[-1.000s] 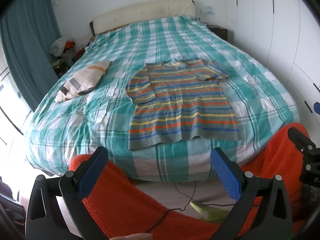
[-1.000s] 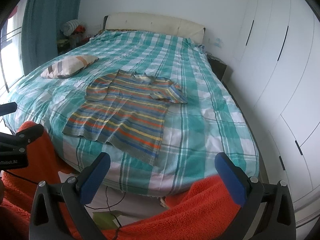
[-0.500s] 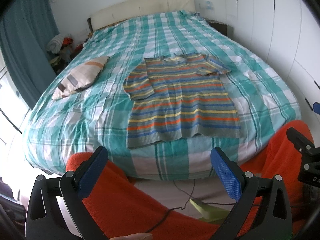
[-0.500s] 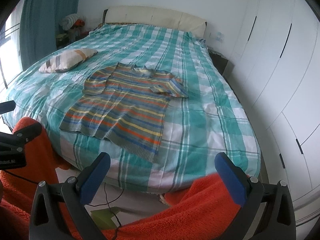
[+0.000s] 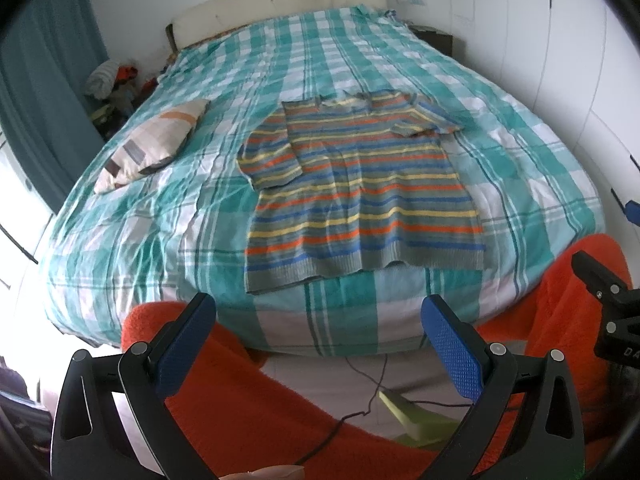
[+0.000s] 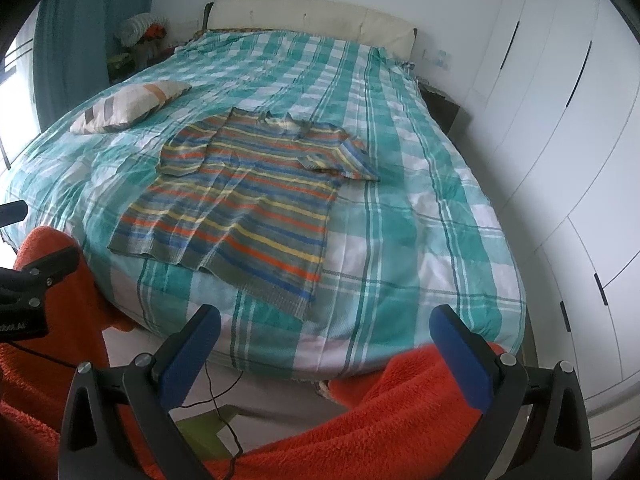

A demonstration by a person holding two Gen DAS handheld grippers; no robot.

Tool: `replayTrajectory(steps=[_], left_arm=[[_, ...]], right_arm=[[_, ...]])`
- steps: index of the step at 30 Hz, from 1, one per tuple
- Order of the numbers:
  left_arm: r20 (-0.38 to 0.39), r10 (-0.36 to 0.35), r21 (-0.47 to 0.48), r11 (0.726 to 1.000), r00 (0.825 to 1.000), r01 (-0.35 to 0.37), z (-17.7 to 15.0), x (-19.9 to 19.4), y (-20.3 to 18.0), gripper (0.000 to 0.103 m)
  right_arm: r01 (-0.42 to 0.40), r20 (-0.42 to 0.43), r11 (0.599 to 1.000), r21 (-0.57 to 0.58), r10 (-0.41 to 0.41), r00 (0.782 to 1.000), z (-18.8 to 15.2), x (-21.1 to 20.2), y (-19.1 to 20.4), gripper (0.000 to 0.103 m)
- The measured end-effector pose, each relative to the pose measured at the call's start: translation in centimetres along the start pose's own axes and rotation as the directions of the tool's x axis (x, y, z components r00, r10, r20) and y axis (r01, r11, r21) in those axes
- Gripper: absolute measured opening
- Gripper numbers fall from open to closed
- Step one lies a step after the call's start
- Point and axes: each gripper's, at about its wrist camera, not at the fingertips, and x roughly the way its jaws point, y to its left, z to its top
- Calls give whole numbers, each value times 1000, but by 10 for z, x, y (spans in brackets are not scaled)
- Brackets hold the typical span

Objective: Fold small clothes

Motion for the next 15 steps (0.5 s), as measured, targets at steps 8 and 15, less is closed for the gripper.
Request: replayTrajectory(steps=[8, 15], left_arm=[[-25, -6, -1, 1000, 1000, 6, 3, 10, 0, 103], [5, -30, -8, 1000, 1000, 30, 15, 17, 8, 102]], right_arm=[[-1, -23, 1000, -9, 0, 1000, 2, 10, 2, 103], [-25, -28, 1000, -4, 24, 999, 5, 17, 0, 103]])
